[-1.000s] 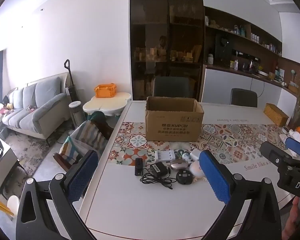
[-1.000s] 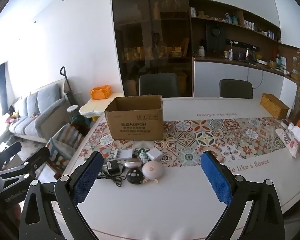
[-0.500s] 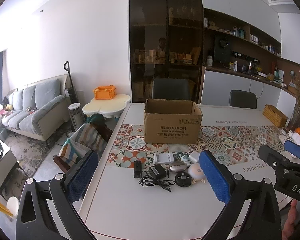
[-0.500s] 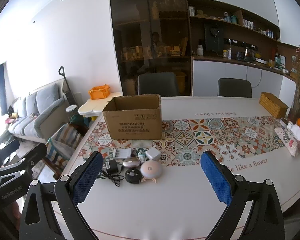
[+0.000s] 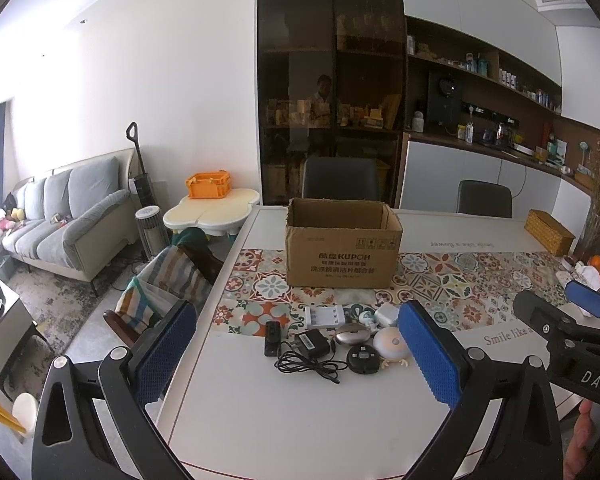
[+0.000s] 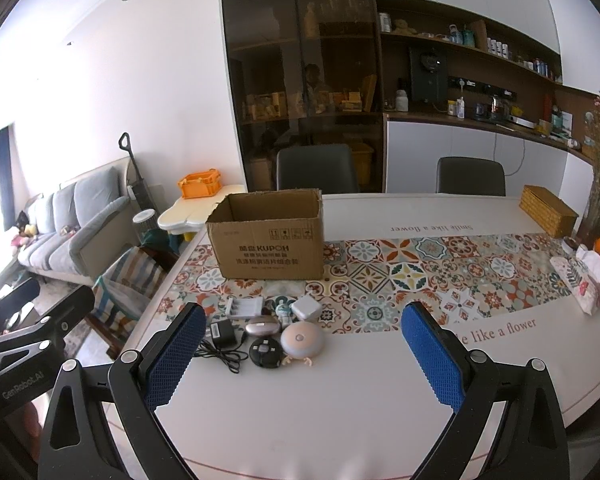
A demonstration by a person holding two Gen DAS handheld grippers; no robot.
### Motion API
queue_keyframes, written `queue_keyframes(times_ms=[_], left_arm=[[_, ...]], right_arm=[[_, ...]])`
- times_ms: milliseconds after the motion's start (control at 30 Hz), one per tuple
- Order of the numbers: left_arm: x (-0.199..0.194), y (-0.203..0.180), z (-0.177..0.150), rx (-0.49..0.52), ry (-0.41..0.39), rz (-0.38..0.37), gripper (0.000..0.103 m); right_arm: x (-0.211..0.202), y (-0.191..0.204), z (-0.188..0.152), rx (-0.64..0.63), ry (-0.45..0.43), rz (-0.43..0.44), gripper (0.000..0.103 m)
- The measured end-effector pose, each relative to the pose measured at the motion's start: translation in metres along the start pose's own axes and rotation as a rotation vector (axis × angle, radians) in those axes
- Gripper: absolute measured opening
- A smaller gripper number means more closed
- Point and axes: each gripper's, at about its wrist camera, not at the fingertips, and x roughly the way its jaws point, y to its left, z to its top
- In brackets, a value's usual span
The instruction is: Organize rigid objects
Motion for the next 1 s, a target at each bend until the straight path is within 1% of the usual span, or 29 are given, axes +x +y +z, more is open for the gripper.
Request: queue_keyframes(times_ms=[1000], left_arm=[[0.0003, -0.0012, 0.0008, -0.001, -0.001, 0.003, 0.103]], right_arm=[[0.0042, 0.0021, 0.0013, -0.005, 0.0, 0.005, 0.098]])
